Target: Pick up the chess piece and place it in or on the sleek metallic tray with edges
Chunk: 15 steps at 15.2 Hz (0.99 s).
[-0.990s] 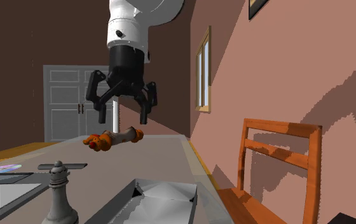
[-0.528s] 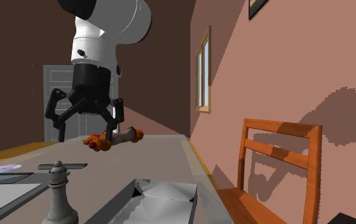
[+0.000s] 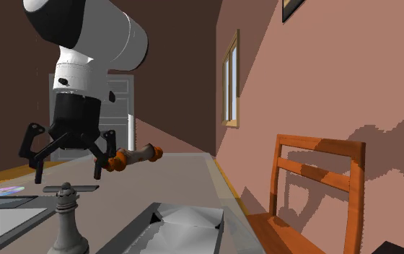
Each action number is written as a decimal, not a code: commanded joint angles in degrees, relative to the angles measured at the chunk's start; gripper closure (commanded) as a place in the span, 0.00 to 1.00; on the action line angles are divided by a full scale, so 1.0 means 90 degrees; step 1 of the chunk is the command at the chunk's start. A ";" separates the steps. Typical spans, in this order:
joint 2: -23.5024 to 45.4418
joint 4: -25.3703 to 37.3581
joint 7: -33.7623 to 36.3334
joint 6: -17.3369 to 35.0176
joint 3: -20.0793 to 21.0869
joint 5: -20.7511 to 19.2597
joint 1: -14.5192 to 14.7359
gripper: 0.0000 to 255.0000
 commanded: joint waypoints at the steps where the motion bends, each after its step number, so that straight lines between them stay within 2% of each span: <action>1: 0.0118 -0.0006 0.0019 0.0123 -0.0017 -0.0036 0.0028 0.00; 3: 0.0239 -0.0058 0.0042 0.0294 -0.0035 -0.0073 0.0060 0.00; 11: 0.0239 -0.0057 0.0042 0.0293 -0.0035 -0.0073 0.0060 0.00; 12: 0.0239 -0.0057 0.0042 0.0293 -0.0035 -0.0073 0.0060 1.00; 15: 0.0239 -0.0057 0.0042 0.0293 -0.0035 -0.0072 0.0060 1.00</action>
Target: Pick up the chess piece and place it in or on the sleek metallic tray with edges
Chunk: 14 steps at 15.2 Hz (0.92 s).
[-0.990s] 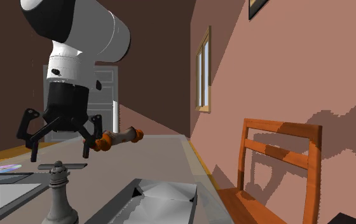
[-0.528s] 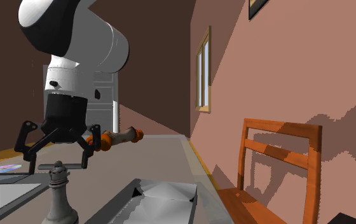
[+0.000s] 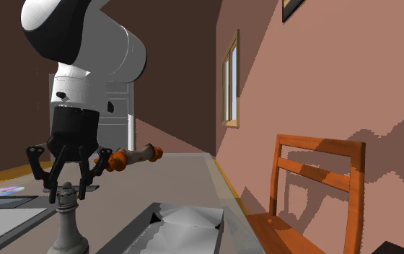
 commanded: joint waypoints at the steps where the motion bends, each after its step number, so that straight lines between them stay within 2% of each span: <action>1: 0.0000 0.0000 0.0000 0.0000 0.0000 0.0000 0.0000 1.00; 6: 0.0000 0.0000 0.0000 0.0002 0.0000 0.0000 0.0000 1.00; 14: -0.0350 0.0205 -0.0010 -0.0542 0.0062 0.0100 -0.0048 1.00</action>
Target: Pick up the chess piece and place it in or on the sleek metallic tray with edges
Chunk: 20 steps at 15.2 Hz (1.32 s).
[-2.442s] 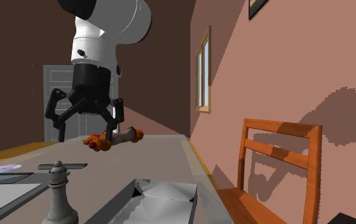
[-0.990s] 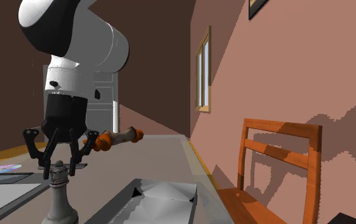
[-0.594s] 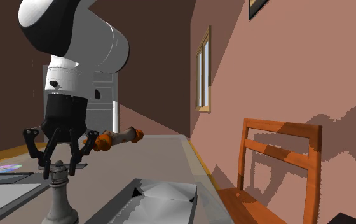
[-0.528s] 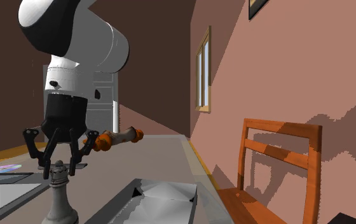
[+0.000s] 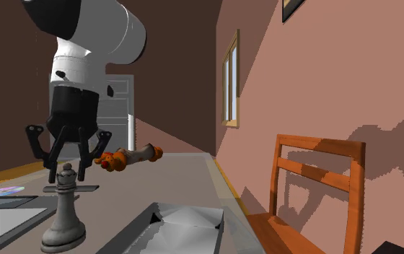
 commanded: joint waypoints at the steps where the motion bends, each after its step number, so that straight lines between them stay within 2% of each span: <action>1: -0.0089 0.0053 -0.0002 -0.0140 0.0014 0.0026 -0.0013 1.00; 15: -0.0516 0.0650 0.0013 -0.1145 0.0081 0.0148 -0.0056 1.00; 20: -0.1709 -0.0654 -0.0597 -0.1032 0.0036 0.0593 -0.0536 1.00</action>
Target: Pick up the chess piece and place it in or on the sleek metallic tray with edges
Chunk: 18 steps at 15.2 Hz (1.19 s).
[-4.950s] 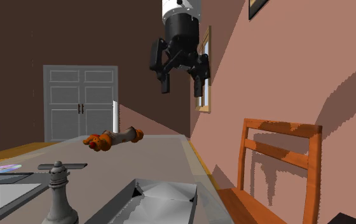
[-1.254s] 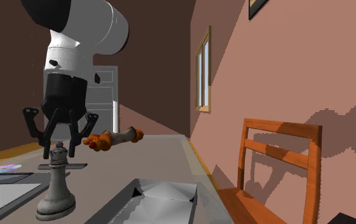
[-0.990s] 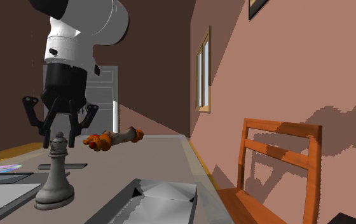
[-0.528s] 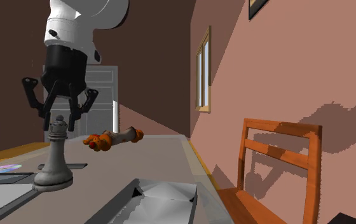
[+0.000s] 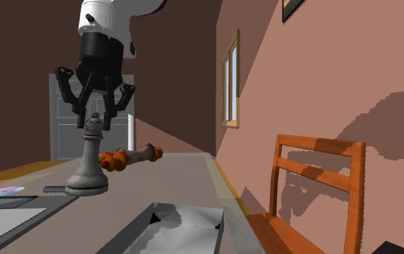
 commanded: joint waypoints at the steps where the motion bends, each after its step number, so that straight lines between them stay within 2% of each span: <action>1: -0.0483 -0.0531 -0.0269 0.0047 -0.0040 0.0186 -0.0173 1.00; 11: -0.2512 -0.2262 -0.1586 -0.0344 -0.0601 0.0768 -0.0724 1.00; 18: -0.2333 -0.2690 -0.1636 0.0259 -0.0569 0.0779 -0.0706 1.00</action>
